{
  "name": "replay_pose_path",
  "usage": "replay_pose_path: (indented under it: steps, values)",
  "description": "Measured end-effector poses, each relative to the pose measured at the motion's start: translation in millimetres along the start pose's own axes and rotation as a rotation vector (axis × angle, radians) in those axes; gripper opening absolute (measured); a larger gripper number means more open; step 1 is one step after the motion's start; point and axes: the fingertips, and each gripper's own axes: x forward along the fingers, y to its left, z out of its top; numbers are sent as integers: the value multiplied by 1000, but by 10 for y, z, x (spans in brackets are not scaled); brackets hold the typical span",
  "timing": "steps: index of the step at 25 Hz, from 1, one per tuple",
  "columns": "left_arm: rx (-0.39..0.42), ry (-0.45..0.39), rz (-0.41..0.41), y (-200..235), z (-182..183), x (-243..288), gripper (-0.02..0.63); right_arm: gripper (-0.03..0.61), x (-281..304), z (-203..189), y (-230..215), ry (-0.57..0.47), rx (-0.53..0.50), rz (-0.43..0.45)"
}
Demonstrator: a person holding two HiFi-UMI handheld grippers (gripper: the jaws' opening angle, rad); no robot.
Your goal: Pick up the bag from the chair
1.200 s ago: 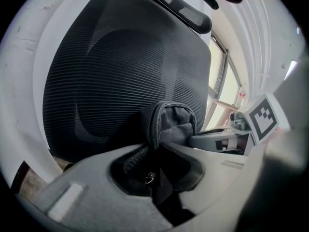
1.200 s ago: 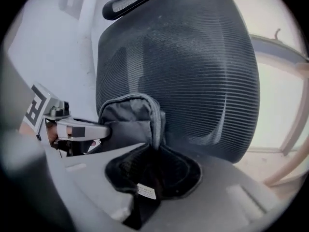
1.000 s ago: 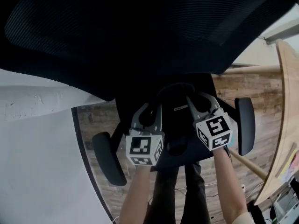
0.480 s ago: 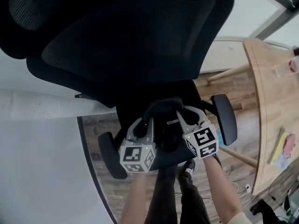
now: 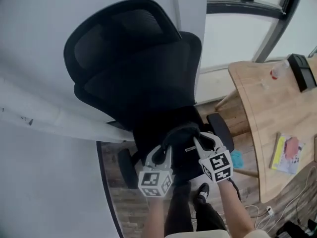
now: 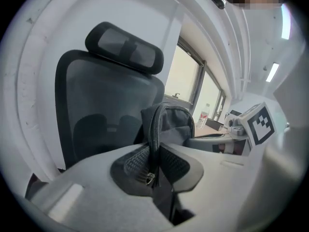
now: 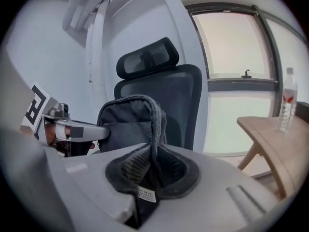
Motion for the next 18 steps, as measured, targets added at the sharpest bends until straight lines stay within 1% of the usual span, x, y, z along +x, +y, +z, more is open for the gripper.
replay_pose_path:
  steps: [5,10,13,18]
  values:
    - [38,-33,-17,-514,382,-486,43,51,-689,398,118,-68,-8,-14]
    - [68,-56,-23,-941,648,-965,43,51,-1286,654,262,-114,-13,-21]
    - [79,-78,-5,-1123,800,-1230,43,50,-1576,816,371,-149,-21,-15]
    - [86,-123,57,-1314,1064,-1647,43,49,-1983,1119,606,-204,-59,-12]
